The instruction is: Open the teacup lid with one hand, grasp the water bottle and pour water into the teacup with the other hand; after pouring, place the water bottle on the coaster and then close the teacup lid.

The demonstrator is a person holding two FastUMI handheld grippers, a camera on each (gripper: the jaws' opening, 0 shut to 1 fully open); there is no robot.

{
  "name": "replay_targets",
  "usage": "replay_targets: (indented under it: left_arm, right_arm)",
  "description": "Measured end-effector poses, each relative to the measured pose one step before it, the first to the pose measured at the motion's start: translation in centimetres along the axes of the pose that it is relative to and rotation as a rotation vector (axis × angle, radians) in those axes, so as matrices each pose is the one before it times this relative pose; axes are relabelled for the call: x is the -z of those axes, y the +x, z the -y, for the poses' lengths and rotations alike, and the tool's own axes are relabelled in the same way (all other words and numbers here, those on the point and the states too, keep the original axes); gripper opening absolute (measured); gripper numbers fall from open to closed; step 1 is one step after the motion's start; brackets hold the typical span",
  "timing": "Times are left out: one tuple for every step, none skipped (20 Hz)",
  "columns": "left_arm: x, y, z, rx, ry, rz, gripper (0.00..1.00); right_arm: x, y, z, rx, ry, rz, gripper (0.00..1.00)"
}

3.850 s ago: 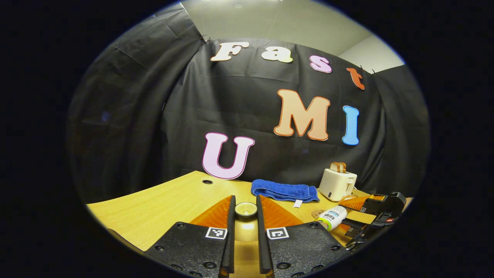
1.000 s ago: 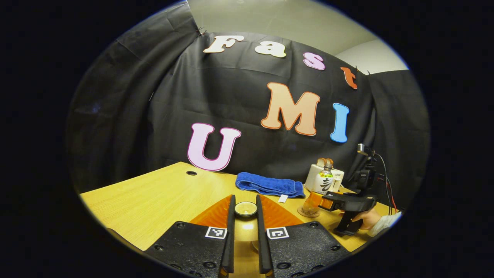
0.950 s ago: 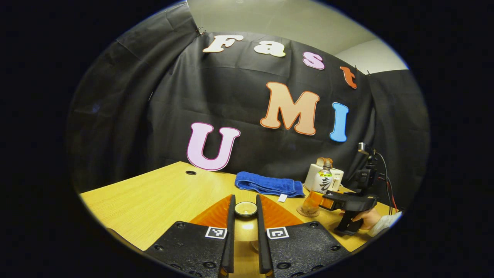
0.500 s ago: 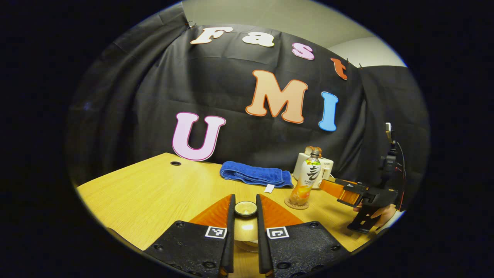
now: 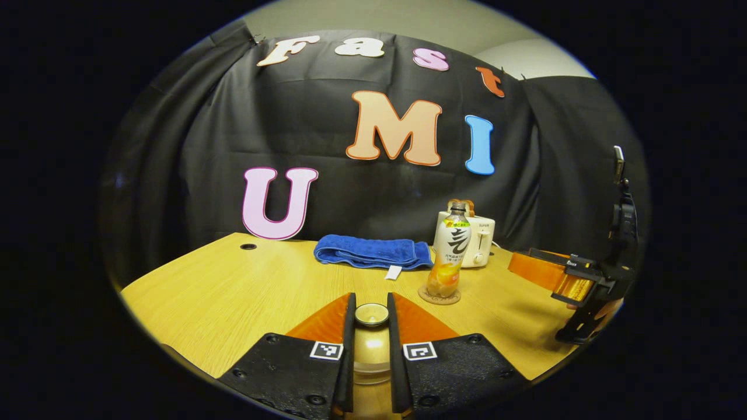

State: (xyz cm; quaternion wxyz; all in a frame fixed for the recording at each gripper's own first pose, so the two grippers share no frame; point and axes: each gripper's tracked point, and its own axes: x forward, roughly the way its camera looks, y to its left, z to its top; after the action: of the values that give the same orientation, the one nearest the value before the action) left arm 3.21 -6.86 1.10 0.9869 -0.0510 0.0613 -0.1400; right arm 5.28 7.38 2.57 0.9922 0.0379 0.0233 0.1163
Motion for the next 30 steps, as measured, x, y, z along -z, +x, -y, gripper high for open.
replay_targets:
  left_arm:
    - [0.379, 0.208, 0.224, 0.00052, 0.00516, -0.00919, 0.22]
    - [0.332, 0.146, 0.074, -0.00307, 0.00838, -0.00896, 0.23]
    - [0.32, 0.15, 0.014, -0.00573, 0.01074, -0.00849, 0.23]
    - [0.337, 0.104, -0.033, -0.00623, 0.01222, -0.00665, 0.23]
    - [0.352, 0.13, -0.027, -0.00561, 0.00904, -0.00875, 0.23]
    - [0.212, 0.115, 0.007, -0.00438, 0.0038, -0.00514, 0.23]
    - [0.152, 0.069, -0.019, -0.0025, 0.00138, -0.00193, 0.23]
    - [0.188, 0.049, -0.016, -0.00405, 0.00238, -0.00273, 0.23]
    - [0.156, 0.104, -0.101, -0.00487, 0.00309, -0.00273, 0.23]
    - [0.139, 0.11, -0.082, -0.00505, 0.00403, -0.00368, 0.23]
    - [0.231, 0.068, -0.124, -0.0047, 0.00464, -0.00408, 0.23]
    - [0.266, 0.079, -0.046, -0.00417, 0.00448, -0.00563, 0.23]
    - [0.332, 0.018, 0.05, -0.00255, 0.00392, -0.00799, 0.23]
    - [0.157, 0.062, -0.053, -0.00388, 0.00341, -0.00306, 0.24]
    - [-0.225, -0.111, -0.04, -0.0017, 0.00427, 0.01132, 0.24]
    - [-0.067, 0.082, 0.006, -0.00188, 0.00108, 0.00266, 0.24]
    - [0.238, 0.067, -0.058, -0.00186, -0.00005, -0.00305, 0.24]
    - [-0.02, -0.066, -0.043, -0.00216, -0.00221, 0.00373, 0.25]
    - [-0.149, 0.054, 0.046, -0.001, -0.00089, 0.00505, 0.26]
    - [-0.126, -0.014, 0.042, -0.00014, 0.00225, 0.006, 0.29]
    - [-0.323, -0.181, 0.066, 0.00017, 0.00661, 0.01107, 0.29]
    - [-0.479, -0.204, 0.023, 0.00034, 0.01218, 0.01544, 0.44]
    - [-0.562, -0.19, 0.029, -0.0031, 0.01302, 0.01615, 0.59]
    - [-0.575, -0.225, -0.047, -0.00587, 0.01128, 0.02036, 0.74]
    - [-0.602, -0.321, 0.132, -0.0025, 0.0055, 0.01842, 0.89]
    - [-0.446, -0.326, -0.139, -0.00988, 0.00085, 0.01699, 0.98]
    - [-0.486, -0.472, -0.089, -0.01018, -0.00444, 0.01853, 0.99]
    - [-0.338, -0.432, -0.012, -0.0102, -0.0091, 0.01276, 0.98]
    - [-0.085, -0.482, -0.063, -0.01128, -0.01014, 0.00727, 0.98]
    - [0.001, -0.447, 0.037, -0.00949, -0.00987, 0.00339, 0.98]
  right_arm:
    - [0.169, -0.256, 0.131, 0.00228, -0.00899, -0.00279, 0.98]
    - [0.237, -0.258, -0.04, -0.00157, -0.00791, -0.00358, 0.98]
    - [0.076, -0.204, 0.094, 0.00042, -0.00399, -0.00141, 0.98]
    - [0.174, -0.112, 0.021, -0.00191, -0.00203, -0.00257, 0.98]
    - [0.104, -0.116, 0.07, 0.00098, 0.00221, -0.00144, 0.97]
    - [-0.044, -0.39, -0.067, -0.00342, 0.00381, -0.00156, 0.97]
    - [-0.019, -0.149, -0.074, -0.00053, 0.00287, 0.00159, 0.97]
    - [-0.093, -0.029, 0.116, 0.00158, 0.00003, 0.00213, 0.97]
    - [-0.057, -0.061, 0.083, 0.00124, 0.00018, 0.00174, 0.97]
    - [0.061, 0.034, -0.056, -0.00042, 0.00322, -0.00073, 0.97]
    - [0.061, -0.025, -0.052, -0.00241, 0.00558, -0.00182, 0.97]
    - [0.077, -0.131, -0.015, -0.0006, 0.00414, -0.00234, 0.97]
    - [0.055, -0.024, 0.037, 0.00096, 0.00127, -0.0009, 0.98]
    - [0.136, -0.049, 0.045, 0.00154, -0.00153, -0.00178, 0.97]
    - [0.114, -0.022, 0.01, 0.00092, -0.00034, -0.00251, 0.96]
    - [0.159, -0.093, -0.095, -0.00078, 0.00189, -0.00345, 0.97]
    - [-0.017, -0.043, 0.003, -0.00066, 0.00201, -0.00137, 0.97]
    - [-0.072, -0.05, -0.075, 0.00023, 0.00126, 0.001, 0.96]
    - [-0.161, -0.124, -0.045, -0.00027, 0.00108, 0.00297, 0.97]
    - [-0.087, -0.105, -0.065, -0.00008, 0.00053, 0.00193, 0.97]
    - [-0.227, -0.076, -0.092, -0.00025, 0.00078, 0.00307, 0.97]
    - [-0.244, -0.286, -0.105, -0.00121, 0.00007, 0.00456, 0.97]
    - [-0.345, -0.236, -0.063, 0.00085, -0.0005, 0.00694, 0.97]
    - [-0.289, -0.308, -0.051, 0.00199, -0.00153, 0.00875, 0.97]
    - [-0.23, -0.231, -0.049, 0.00324, -0.00242, 0.00629, 0.97]
    - [-0.252, -0.369, -0.03, 0.0067, -0.00605, 0.00579, 0.98]
    - [-0.14, -0.474, 0.015, 0.00609, -0.00744, 0.00442, 0.98]
    - [-0.14, -0.487, -0.057, 0.00878, -0.00956, 0.00552, 0.98]
    - [-0.097, -0.417, 0.003, 0.0039, -0.00553, 0.00603, 0.98]
    - [-0.169, -0.462, -0.283, 0.00081, -0.00288, 0.00422, 0.99]
